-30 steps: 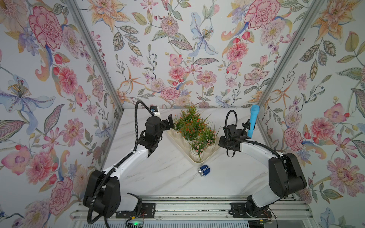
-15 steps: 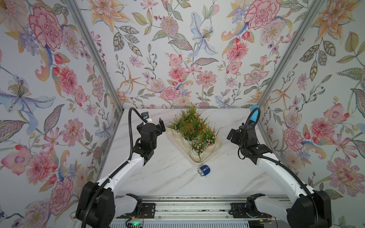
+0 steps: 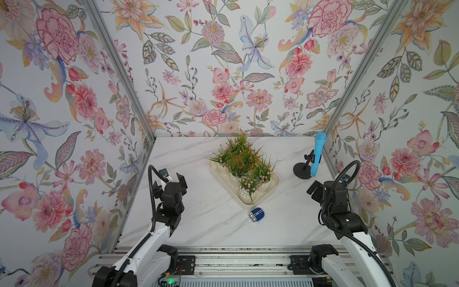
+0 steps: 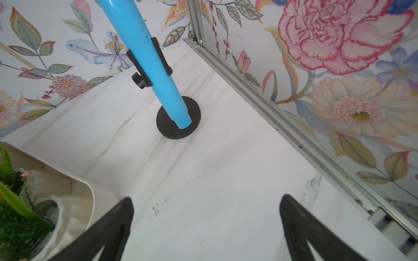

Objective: Put the potted gypsophila into the storage box
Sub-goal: Reset both arms

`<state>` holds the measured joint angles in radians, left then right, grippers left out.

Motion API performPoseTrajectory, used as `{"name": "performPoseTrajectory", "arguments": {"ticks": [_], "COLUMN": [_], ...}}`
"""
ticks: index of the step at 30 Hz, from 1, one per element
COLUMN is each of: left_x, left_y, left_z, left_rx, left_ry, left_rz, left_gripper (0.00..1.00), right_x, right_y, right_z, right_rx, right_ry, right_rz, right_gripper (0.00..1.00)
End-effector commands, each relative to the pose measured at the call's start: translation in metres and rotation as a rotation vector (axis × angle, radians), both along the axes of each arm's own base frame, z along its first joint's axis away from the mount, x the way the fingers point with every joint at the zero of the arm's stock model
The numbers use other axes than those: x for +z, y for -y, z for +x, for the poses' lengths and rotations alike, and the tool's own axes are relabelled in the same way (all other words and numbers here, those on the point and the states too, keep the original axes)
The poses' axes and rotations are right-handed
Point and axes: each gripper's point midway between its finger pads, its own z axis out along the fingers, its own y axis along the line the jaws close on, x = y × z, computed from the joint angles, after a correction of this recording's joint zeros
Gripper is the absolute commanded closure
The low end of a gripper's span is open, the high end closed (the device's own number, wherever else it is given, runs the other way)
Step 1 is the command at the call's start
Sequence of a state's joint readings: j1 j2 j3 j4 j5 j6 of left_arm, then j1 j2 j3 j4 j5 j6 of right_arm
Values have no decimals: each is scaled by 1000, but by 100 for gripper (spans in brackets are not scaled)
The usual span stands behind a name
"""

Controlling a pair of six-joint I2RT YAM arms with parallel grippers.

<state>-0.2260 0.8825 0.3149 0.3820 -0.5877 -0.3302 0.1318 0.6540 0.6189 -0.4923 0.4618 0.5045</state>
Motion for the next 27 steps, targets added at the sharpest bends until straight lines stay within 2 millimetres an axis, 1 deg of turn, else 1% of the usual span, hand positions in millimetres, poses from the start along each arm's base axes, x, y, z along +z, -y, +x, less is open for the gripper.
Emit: {"name": "performPoseTrajectory", "arguments": {"ticks": [1,2,3,4,6,10,13,16,20,22,24,25,27], "left_x": [9,6,7,-4,-9,-19,-19,-18,-16,-19,-28,-18,-22], "left_y": [-21,-25,-29,-32,-36,-41,-42,-41,-40,-39,-41,-39,-30], "left_z": [-15,-19,-22,-27,-31,-28,-22,-16,1,9,14,26,33], "left_rx": [69,83,99,115,142,185,196,196,184,174,171,168,102], "left_ry": [89,102,122,114,130,124,138,139,150,140,114,134,116], "left_rz": [64,69,73,85,95,111,148,183,181,190,199,205,211], "left_gripper": [0,0,0,0,0,0,0,0,0,0,0,0,0], "right_x": [-20,-23,-26,-29,-36,-47,-49,-48,-40,-37,-38,-39,-41], "right_y": [10,11,12,13,14,16,21,25,28,27,29,29,27], "right_z": [-18,-20,-21,-22,-23,-24,-28,-32,-36,-35,-36,-35,-33], "right_rx": [-29,-34,-40,-48,-51,-51,-81,-103,-114,-99,-110,-109,-102], "right_ry": [-77,-80,-85,-92,-111,-155,-152,-116,-29,7,22,24,22], "right_rz": [-25,-24,-23,-20,-18,-32,-46,-59,-65,-73,-73,-70,-65], "right_gripper": [0,0,0,0,0,0,0,0,0,0,0,0,0]}}
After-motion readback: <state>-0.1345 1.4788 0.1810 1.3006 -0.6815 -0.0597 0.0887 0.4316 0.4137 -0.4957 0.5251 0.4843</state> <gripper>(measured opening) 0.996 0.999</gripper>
